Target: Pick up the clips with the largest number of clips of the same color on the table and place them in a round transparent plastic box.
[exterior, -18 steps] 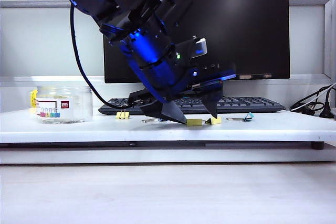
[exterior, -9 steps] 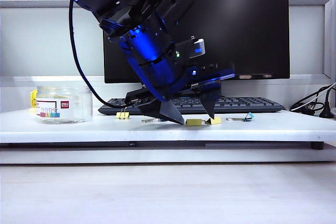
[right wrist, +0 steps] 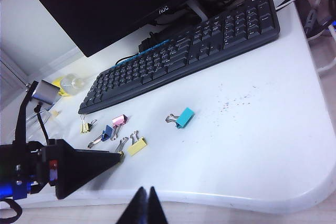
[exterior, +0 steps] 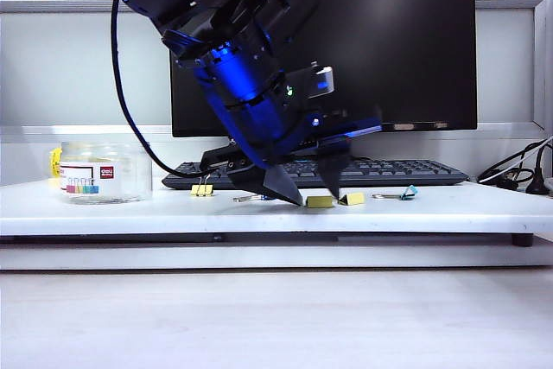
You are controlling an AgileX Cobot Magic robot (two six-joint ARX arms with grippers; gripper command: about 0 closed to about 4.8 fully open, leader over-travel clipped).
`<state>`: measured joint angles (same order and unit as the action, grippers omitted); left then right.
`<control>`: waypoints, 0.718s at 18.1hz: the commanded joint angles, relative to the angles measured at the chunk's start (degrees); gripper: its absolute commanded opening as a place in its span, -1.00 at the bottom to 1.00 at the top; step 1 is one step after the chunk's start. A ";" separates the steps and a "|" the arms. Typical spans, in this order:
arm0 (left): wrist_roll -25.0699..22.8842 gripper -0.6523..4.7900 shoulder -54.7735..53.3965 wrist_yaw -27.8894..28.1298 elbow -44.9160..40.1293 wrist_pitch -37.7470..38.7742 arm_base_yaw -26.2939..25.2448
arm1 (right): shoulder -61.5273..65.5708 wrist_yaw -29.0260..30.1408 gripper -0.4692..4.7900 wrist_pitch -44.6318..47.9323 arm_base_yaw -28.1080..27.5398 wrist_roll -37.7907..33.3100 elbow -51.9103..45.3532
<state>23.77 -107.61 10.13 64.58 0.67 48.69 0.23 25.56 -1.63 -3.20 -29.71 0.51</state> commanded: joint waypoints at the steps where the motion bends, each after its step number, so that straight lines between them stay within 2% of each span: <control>1: 0.55 0.10 -2.36 -2.36 -2.03 14.05 0.37 | -0.11 0.04 -0.83 0.57 -0.04 0.15 -0.22; 3: -0.42 -0.08 -2.36 -2.38 -2.03 14.05 0.39 | -0.11 0.07 -0.82 0.57 -0.04 0.15 -0.22; 7: -1.09 -0.14 -2.36 -2.84 -2.03 14.05 0.39 | -0.11 0.04 -0.83 0.57 -0.04 0.15 -0.22; 9: -1.31 -0.32 -2.34 -2.82 -2.03 14.01 0.37 | -0.11 0.07 -0.82 0.57 -0.04 0.15 -0.22; 13: -2.78 -0.34 -2.19 -2.19 -1.90 13.84 0.28 | -0.11 0.07 -0.82 0.57 -0.04 0.15 -0.22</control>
<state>21.23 -107.44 10.96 64.60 1.85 48.86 0.23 25.56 -1.63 -3.20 -29.71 0.51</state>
